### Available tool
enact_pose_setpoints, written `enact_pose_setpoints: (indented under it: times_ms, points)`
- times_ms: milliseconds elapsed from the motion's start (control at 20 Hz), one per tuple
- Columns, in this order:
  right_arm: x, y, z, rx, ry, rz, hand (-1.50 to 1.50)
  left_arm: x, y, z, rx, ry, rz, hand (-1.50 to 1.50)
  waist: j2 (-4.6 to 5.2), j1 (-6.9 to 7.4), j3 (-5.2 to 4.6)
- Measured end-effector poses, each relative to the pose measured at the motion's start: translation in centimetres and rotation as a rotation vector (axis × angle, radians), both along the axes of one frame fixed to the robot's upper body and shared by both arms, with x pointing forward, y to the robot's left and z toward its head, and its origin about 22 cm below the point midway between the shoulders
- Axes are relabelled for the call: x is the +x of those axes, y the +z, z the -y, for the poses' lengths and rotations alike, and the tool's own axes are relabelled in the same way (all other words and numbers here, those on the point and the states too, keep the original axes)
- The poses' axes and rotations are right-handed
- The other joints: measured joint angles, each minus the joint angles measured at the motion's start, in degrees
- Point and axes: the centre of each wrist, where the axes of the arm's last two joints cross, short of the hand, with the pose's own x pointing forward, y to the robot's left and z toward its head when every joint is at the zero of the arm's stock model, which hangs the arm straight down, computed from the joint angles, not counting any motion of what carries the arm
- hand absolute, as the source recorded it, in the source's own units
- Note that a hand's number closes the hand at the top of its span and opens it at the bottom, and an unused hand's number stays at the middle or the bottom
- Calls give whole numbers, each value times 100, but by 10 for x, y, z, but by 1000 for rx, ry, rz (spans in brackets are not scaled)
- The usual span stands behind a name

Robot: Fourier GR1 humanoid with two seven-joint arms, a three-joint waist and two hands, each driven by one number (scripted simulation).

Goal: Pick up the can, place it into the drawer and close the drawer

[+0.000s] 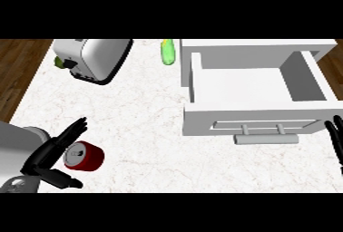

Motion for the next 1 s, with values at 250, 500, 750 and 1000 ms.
enact_pose_setpoints:
  times_ms: [250, 500, 750, 1000]
  points:
    - [0, 4, -1, 6, -10, -3, -150, 12, -4, 11, -12, -14, -3, -150, 7, 20, -21]
    - [-4, -1, 1, 5, -12, 7, -150, 21, -9, 27, -18, -37, -19, -150, 7, 28, -24]
    - [-5, 5, 0, 10, -8, -3, -150, 22, -11, 38, -31, -70, -8, -150, 2, 49, -26]
    - [-12, 7, 2, 13, -9, 4, -150, 22, -12, 44, -48, -89, -9, 150, 0, 50, -25]
